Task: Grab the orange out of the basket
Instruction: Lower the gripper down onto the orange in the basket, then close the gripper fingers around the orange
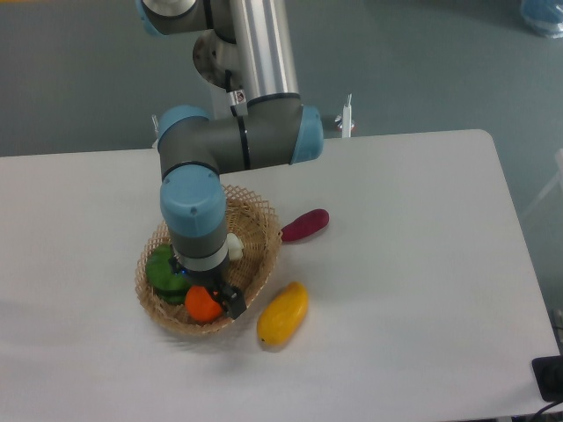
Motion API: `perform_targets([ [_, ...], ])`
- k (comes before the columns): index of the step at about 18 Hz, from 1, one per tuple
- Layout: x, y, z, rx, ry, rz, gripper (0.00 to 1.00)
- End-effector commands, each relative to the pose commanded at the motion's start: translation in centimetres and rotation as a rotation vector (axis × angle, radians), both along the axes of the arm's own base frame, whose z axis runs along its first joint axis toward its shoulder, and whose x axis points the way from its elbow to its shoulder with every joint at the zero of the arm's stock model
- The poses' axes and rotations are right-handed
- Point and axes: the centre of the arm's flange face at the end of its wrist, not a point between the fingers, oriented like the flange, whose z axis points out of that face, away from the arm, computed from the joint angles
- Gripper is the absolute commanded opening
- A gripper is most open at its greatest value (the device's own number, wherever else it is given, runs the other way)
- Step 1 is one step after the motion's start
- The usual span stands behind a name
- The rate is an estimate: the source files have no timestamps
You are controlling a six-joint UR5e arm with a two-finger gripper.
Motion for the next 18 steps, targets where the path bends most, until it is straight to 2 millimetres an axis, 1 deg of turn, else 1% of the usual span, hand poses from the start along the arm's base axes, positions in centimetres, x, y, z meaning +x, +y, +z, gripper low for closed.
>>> perform_targets([
  [1, 0.3, 0.1, 0.0, -0.001, 0.001, -0.001, 1.0],
  [4, 0.6, -0.3, -0.8, -0.016, -0.007, 0.005, 1.0],
  [10, 0.5, -0.2, -1.1, -0.01, -0.001, 0.008, 0.99],
  [12, 0.5, -0.2, -1.1, -0.008, 0.001, 0.009, 0.92],
  [13, 0.5, -0.2, -1.1, -0.008, 0.001, 0.008, 0.84],
  [15, 0.5, -0.2, -1.1, -0.008, 0.001, 0.008, 0.78],
  [17, 0.5, -0.2, -1.1, -0.009, 0.003, 0.008, 0.77],
  [18, 0.5, -0.2, -1.1, -0.009, 0.003, 0.006, 0.74],
])
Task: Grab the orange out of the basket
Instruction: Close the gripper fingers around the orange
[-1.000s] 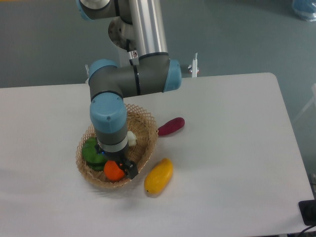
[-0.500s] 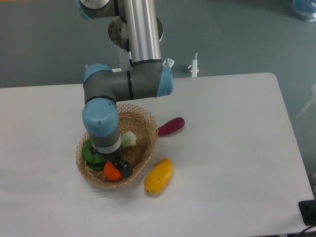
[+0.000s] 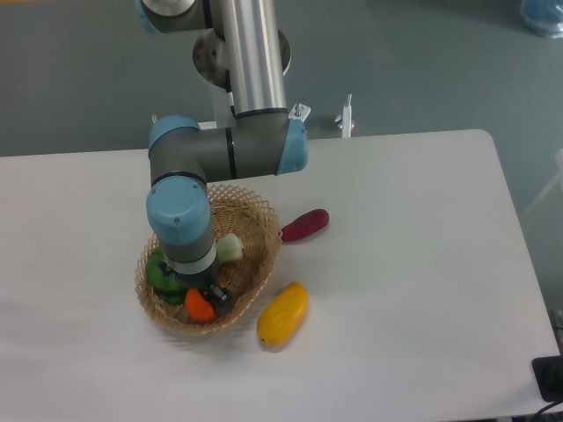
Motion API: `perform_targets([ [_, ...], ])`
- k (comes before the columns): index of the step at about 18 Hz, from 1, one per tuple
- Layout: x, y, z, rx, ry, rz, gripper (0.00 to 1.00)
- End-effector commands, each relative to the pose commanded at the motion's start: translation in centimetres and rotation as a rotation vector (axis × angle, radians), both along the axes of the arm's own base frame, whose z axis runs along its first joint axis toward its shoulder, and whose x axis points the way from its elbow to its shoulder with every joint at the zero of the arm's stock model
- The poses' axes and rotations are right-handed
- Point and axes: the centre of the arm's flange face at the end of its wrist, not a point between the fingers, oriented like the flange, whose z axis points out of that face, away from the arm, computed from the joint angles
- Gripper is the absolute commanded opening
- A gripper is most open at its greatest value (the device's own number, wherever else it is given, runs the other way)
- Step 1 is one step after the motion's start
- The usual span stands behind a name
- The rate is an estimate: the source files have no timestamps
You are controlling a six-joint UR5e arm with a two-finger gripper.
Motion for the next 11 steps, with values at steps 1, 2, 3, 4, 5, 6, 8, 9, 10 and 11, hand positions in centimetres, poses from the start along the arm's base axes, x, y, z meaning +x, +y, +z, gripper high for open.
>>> perform_targets([
  [1, 0.0, 0.0, 0.0, 0.0, 0.0, 0.0, 0.74],
  [2, 0.01, 0.01, 0.0, 0.001, -0.001, 0.0, 0.7],
  [3, 0.02, 0.0, 0.1, 0.002, -0.001, 0.0, 0.69],
  [4, 0.03, -0.01, 0.19, 0.003, 0.0, -0.002, 0.67],
  [5, 0.03, -0.01, 0.19, 0.003, 0.0, -0.002, 0.66],
  [6, 0.03, -0.02, 0.29, 0.005, 0.001, -0.002, 0.64],
  [8, 0.06, -0.06, 0.33, 0.006, 0.002, -0.002, 0.63],
  [9, 0.1, -0.08, 0.51, 0.009, 0.0, -0.005, 0.63],
  [10, 0.14, -0.09, 0.7, 0.013, -0.001, -0.006, 0.63],
  [11, 0.15, -0.1, 0.8, 0.014, 0.0, -0.005, 0.63],
])
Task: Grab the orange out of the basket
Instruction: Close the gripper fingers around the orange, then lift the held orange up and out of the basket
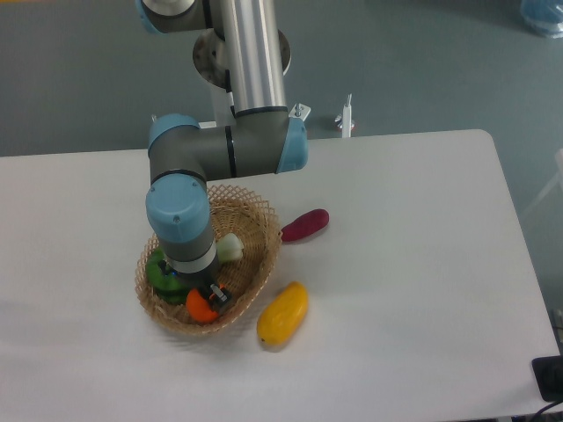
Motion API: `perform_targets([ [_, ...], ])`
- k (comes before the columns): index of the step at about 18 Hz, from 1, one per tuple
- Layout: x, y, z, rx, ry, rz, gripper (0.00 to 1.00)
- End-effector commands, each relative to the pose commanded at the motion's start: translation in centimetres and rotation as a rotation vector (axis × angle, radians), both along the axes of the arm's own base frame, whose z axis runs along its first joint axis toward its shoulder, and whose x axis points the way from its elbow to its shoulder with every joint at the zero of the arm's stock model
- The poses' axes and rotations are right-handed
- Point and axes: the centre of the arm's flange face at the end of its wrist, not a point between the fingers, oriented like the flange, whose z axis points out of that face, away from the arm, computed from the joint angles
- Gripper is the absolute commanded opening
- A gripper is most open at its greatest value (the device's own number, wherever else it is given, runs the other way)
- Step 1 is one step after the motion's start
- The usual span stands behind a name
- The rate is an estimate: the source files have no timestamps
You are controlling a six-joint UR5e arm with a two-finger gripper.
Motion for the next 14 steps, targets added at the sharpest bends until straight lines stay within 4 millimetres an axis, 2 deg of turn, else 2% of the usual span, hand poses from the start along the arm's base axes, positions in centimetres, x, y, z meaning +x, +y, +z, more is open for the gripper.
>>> perform_targets([
  [4, 0.0, -0.1, -0.1, -0.003, 0.002, 0.003, 0.54],
  [10, 0.1, -0.3, 0.5, 0.003, 0.0, -0.002, 0.51],
  [13, 0.1, -0.5, 1.6, 0.016, 0.007, -0.006, 0.51],
  [14, -0.2, -0.7, 2.9, 0.035, 0.017, -0.002, 0.51],
])
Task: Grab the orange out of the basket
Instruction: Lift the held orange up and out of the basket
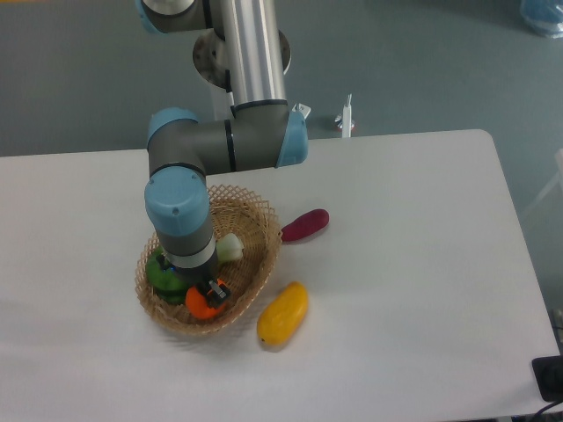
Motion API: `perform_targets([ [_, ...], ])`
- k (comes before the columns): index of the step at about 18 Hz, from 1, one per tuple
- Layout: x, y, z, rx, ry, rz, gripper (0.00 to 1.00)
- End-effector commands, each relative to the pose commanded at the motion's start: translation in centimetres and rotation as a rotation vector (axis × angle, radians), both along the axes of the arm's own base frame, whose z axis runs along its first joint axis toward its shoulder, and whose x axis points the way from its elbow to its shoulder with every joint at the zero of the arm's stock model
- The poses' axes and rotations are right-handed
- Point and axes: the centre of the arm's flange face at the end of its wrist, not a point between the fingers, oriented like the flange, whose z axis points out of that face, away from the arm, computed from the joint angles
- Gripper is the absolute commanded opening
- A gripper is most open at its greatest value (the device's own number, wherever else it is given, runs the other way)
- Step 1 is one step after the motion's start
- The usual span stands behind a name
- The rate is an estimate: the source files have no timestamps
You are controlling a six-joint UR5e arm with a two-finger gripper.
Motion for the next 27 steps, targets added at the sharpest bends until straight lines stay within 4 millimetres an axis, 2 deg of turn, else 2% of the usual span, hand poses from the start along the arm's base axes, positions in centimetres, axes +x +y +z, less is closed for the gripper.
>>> perform_targets([
  [6, -2.8, -1.9, 5.8, 0.126, -0.023, 0.055, 0.51],
  [9, -6.3, -3.3, 10.7, 0.243, -0.041, 0.108, 0.51],
  [12, -9.8, -4.0, 15.2, 0.232, -0.071, 0.126, 0.51],
  [13, -11.5, -4.8, 16.7, 0.215, -0.082, 0.106, 0.51],
  [16, -14.8, -6.8, 18.1, 0.201, -0.075, 0.085, 0.51],
  [18, -17.2, -8.6, 18.0, 0.193, -0.066, 0.064, 0.51],
  [23, -21.4, -12.5, 17.9, 0.174, -0.05, -0.005, 0.51],
  [27, -22.2, -13.5, 17.5, 0.157, -0.056, -0.026, 0.51],
])
